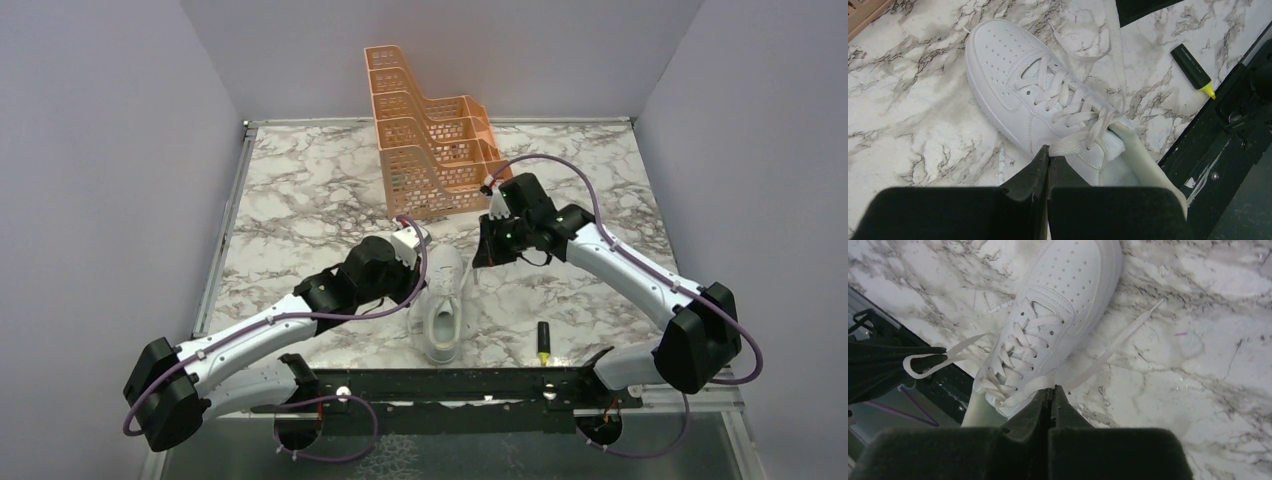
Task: Tie the shoes
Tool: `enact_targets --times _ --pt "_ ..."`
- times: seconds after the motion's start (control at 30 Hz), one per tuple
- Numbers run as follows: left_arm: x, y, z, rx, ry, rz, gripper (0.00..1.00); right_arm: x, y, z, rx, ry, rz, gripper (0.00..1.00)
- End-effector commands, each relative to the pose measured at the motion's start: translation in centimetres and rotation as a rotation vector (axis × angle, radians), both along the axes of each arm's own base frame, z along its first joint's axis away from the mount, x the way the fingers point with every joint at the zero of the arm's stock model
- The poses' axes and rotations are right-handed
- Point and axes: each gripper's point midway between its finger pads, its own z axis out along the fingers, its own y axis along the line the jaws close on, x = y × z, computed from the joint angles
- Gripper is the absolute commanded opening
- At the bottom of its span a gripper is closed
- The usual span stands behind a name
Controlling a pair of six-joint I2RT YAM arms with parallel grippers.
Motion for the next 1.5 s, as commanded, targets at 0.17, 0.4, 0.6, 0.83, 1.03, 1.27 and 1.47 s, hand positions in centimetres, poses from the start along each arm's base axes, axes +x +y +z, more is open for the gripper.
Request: enact_targets --times 0.17,0.4,0.6,0.83,1.03,1.27,1.47 --pt "0.8 -1.1 0.4 -0.027 -0.032 -0.018 0.00 -5.8 -3.7 -2.4 -0.151 0.302 -0.123 0.16" --pt "0.8 0.0 0.0 0.014 -0.016 0.026 0.00 -6.9 -5.2 -4.1 -0.195 0.352 -0.250 0.01" --pt "0.4 0.9 0.0 -0.001 -0.011 0.054 0.00 -6.6 -7.0 -4.7 -0.286 0.370 -0.395 0.01" --pt "0.3 1.3 0.0 0.013 -0.004 0.064 0.00 -6.8 -7.9 -3.4 -0.265 0.343 -0.475 0.01" --pt "0.7 3.7 -1.0 0.075 0.005 0.180 0.00 -5.8 -5.2 -4.0 -0.185 0.353 -0.371 0.01" --pt "1.2 7.0 -0.6 0.066 0.004 0.379 0.00 -6.0 -8.0 -5.1 -0.283 0.338 -0.506 0.01" --pt "0.5 9.6 -0.8 0.001 0.077 0.572 0.00 -6.3 -8.5 -6.6 -0.313 0.354 -0.495 0.01"
